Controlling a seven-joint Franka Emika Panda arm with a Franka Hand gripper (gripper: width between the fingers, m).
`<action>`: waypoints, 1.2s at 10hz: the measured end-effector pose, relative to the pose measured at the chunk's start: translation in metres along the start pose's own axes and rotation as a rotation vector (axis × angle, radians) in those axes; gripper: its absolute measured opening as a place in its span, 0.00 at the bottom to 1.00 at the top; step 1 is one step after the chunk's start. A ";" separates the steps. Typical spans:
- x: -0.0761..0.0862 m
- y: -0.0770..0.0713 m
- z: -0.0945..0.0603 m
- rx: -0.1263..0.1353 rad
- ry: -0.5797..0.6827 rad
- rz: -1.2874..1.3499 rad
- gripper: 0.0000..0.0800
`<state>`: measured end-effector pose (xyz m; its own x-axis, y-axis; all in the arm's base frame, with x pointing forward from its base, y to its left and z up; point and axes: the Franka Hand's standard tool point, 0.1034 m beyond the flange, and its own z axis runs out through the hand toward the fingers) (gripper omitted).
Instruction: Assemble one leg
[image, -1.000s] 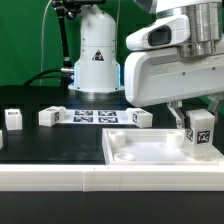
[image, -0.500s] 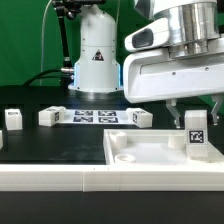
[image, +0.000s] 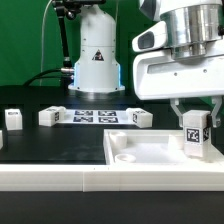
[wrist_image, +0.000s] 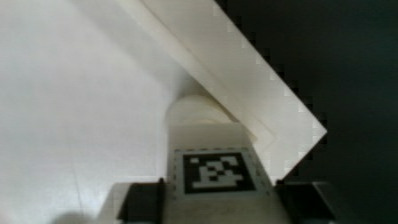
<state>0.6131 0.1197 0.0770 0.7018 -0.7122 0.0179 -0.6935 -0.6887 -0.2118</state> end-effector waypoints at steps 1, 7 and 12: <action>0.000 0.000 0.000 0.002 -0.001 -0.002 0.37; 0.002 0.004 0.003 -0.024 -0.016 -0.473 0.81; -0.004 -0.006 0.003 -0.085 -0.026 -1.008 0.81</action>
Offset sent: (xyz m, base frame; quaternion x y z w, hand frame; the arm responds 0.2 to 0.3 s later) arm 0.0058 -0.0077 -0.0015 0.0021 -0.0185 -0.0973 0.9951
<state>0.6153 0.1270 0.0750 0.9695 0.2089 0.1285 0.2155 -0.9757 -0.0399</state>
